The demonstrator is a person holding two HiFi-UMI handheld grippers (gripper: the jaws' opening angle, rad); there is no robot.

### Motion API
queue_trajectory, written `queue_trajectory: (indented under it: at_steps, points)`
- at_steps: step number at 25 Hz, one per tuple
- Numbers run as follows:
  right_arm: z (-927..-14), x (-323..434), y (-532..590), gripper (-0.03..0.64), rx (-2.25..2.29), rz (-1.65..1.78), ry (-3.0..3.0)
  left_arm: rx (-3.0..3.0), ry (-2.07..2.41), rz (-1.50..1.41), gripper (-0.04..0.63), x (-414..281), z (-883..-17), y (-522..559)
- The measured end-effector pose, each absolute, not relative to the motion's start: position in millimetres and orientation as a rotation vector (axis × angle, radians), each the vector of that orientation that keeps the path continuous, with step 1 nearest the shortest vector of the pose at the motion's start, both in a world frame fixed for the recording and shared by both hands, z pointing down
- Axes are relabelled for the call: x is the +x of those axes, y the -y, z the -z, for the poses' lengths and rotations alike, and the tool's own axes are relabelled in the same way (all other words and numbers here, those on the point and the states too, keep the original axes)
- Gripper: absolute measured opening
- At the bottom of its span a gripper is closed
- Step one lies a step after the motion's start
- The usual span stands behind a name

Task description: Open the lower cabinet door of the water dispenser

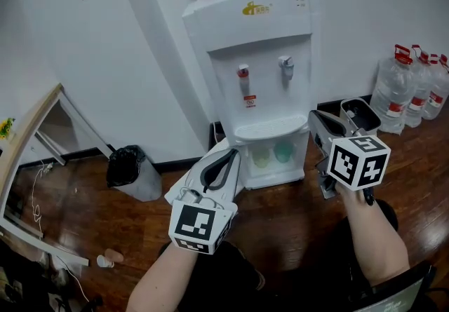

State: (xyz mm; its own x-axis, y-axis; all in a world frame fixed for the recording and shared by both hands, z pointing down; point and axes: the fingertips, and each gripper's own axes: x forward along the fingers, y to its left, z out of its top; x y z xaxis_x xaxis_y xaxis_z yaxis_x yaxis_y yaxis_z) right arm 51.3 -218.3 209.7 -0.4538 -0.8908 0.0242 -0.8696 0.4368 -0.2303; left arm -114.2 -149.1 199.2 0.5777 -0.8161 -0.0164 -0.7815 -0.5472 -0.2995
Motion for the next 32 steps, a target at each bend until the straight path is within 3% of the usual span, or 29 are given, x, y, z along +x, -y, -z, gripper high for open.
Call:
queue_trajectory:
  at_steps: [11, 32]
  points:
    - [-215, 34, 228, 0.003, -1.551, 0.236, -2.638, -2.718, -1.442, -0.074, 0.033, -116, -183, 187]
    - [-193, -15, 242, 0.003, -1.476, 0.163, -2.703, -2.786, -1.458, -0.006, 0.043, -129, -220, 212]
